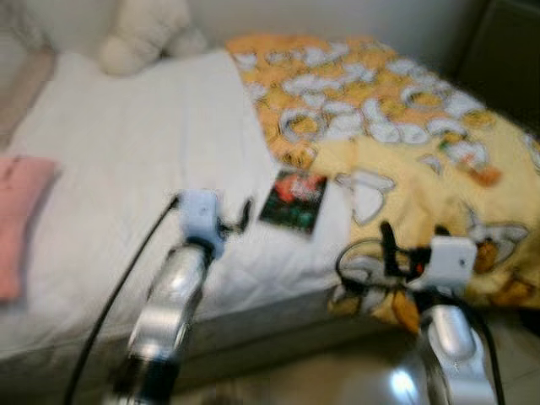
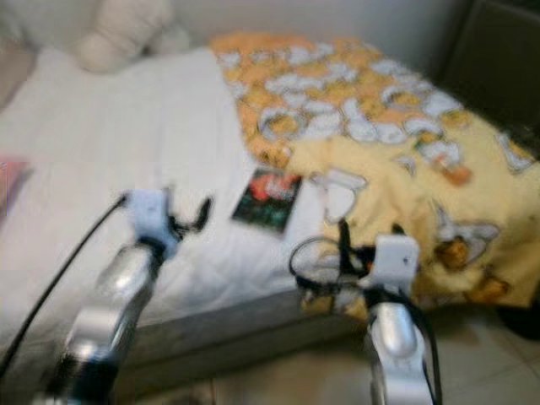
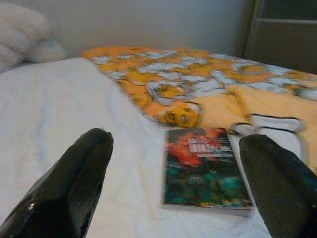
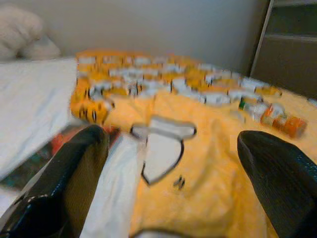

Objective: Clean up the room

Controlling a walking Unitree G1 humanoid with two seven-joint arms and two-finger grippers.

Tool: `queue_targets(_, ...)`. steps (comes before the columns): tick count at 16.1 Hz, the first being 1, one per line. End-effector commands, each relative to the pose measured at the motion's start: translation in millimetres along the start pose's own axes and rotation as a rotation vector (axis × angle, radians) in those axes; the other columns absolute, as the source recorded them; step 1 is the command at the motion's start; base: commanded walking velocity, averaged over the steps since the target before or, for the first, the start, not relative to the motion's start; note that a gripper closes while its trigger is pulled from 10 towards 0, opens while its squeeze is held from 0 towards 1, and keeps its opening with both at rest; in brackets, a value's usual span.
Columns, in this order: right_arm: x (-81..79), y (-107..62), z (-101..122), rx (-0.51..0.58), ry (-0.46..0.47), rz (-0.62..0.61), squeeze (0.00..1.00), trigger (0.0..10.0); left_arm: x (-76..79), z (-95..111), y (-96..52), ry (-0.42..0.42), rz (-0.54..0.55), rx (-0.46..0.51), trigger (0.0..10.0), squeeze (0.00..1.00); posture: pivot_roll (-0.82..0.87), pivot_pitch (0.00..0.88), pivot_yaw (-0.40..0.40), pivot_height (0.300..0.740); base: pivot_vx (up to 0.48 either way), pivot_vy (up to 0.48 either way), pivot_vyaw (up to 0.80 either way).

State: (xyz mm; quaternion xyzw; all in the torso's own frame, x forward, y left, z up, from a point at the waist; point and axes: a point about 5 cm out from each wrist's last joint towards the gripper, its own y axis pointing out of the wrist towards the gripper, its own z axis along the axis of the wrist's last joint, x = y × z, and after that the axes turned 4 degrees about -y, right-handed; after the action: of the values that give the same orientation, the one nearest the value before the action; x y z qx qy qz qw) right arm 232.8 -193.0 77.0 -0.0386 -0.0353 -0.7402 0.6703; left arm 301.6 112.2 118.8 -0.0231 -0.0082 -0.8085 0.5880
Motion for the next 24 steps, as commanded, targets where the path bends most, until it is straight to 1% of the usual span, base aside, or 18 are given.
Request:
queue_targets(1, 1.8, 0.3, -3, -0.012, 0.003, 0.003, 0.0, 10.0, 1.4, -6, -1.0, -0.01, -0.023, -0.031, 10.0, 0.0, 0.03, 0.0, 0.034, 0.74, 0.334, -0.341, 0.67)
queue_targets(3, 6.3, 2.6, -8, -0.031, -0.001, -0.024, 0.0, 10.0, 6.2, -10, 3.5, -0.03, -0.06, -0.035, 10.0, 0.0, 0.0, 0.0, 0.056, 0.74, 0.0, 0.0, 0.0)
queue_targets(4, 3.4, 5.6, -7, -0.022, -0.005, -0.019, 0.0, 10.0, 7.8, -10, 5.6, -0.046, -0.079, -0.023, 10.0, 0.0, -0.01, 0.0, 0.062, 0.74, 0.0, 0.0, 0.0)
queue_targets(6, -16.1, 13.6, -4, 0.007, -0.005, 0.047, 0.0, 10.0, 6.1, -18, 10.8, -0.096, -0.045, -0.047, 10.0, 0.0, -0.02, 0.0, 0.07, 0.74, 0.418, -0.129, 0.0)
queue_targets(7, -22.5, 18.1, 0, 0.02, 0.003, 0.067, 0.0, 10.0, 6.4, -20, 13.5, -0.089, -0.043, -0.051, 10.0, 0.0, -0.03, 0.0, 0.067, 0.74, 0.435, 0.0, 0.0)
queue_targets(8, -23.8, 21.0, 1, 0.023, 0.011, 0.071, 0.0, 10.0, 6.5, -20, 15.8, -0.096, -0.045, -0.052, 10.0, 0.0, -0.03, 0.0, 0.069, 0.74, 0.435, 0.0, 0.0)
queue_targets(9, -23.4, 22.8, 1, 0.024, 0.01, 0.072, 0.0, 10.0, 7.1, -21, 17.9, -0.106, -0.055, -0.054, 10.0, 0.0, -0.03, 0.0, 0.073, 0.74, 0.435, 0.0, 0.0)
queue_targets(13, -16.2, 22.0, -1, 0.035, -0.009, 0.052, 0.0, 10.0, 13.6, -20, 23.9, -0.074, -0.097, -0.038, 10.0, 0.0, -0.04, 0.0, 0.068, 0.74, 0.435, 0.0, 0.0)
queue_targets(15, -15.3, 20.9, -1, 0.035, -0.01, 0.054, 0.0, 10.0, 13.7, -23, 25.6, -0.073, -0.081, -0.051, 10.0, 0.0, -0.05, 0.0, 0.066, 0.74, 0.435, 0.0, 0.0)
queue_targets(16, -14.5, 19.0, -3, 0.026, -0.012, 0.064, 0.0, 10.0, 9.2, -27, 27.5, -0.092, -0.03, -0.075, 10.0, 0.0, -0.05, 0.0, 0.062, 0.74, 0.48, 0.0, 0.0)
queue_targets(17, -13.5, 16.2, -4, 0.023, -0.017, 0.075, 0.0, 10.0, 7.9, -31, 28.2, -0.098, -0.006, -0.093, 10.0, 0.0, -0.06, 0.0, 0.052, 0.74, 0.48, 0.0, 0.0)
queue_targets(18, -12.3, 11.4, -3, 0.032, -0.024, 0.103, 0.0, 10.0, 6.6, -36, 28.3, -0.071, 0.034, -0.104, 10.0, 0.0, -0.06, 0.0, 0.036, 0.74, 0.48, 0.0, 0.0)
queue_targets(19, -10.8, 7.9, -3, 0.029, -0.03, 0.111, 0.0, 10.0, 7.6, -40, 29.8, -0.061, 0.041, -0.125, 10.0, 0.0, -0.06, 0.0, 0.019, 0.74, 0.416, 0.0, 0.66)
queue_targets(20, -6.0, 2.5, -6, -0.005, -0.038, 0.097, 0.0, 10.0, 10.7, -47, 34.5, -0.054, 0.006, -0.176, 10.0, 0.0, -0.06, 0.0, -0.001, 0.74, 0.0, 0.0, 0.65)
queue_targets(21, -3.4, -1.0, -8, -0.021, -0.039, 0.092, 0.0, 10.0, 11.6, -51, 36.6, -0.057, -0.009, -0.205, 10.0, 0.0, -0.06, 0.0, -0.009, 0.74, 0.0, 0.0, 0.41)
queue_targets(22, -0.5, -9.7, -16, -0.057, -0.058, 0.101, 0.0, 10.0, 13.3, -60, 39.2, -0.081, -0.026, -0.273, 10.0, 0.0, -0.08, 0.0, -0.022, 0.74, 0.0, 0.0, 0.0)
queue_targets(23, -0.1, -17.4, -20, -0.085, -0.07, 0.115, 0.0, 10.0, 17.6, -68, 40.0, -0.084, -0.038, -0.327, 10.0, 0.0, -0.09, 0.0, -0.025, 0.74, 0.0, 0.0, 0.0)
queue_targets(24, -2.2, -28.1, -21, -0.099, -0.083, 0.137, 0.0, 10.0, 22.1, -72, 40.4, -0.05, -0.046, -0.347, 10.0, 0.0, -0.12, 0.002, -0.016, 0.74, 0.0, 0.0, 0.0)
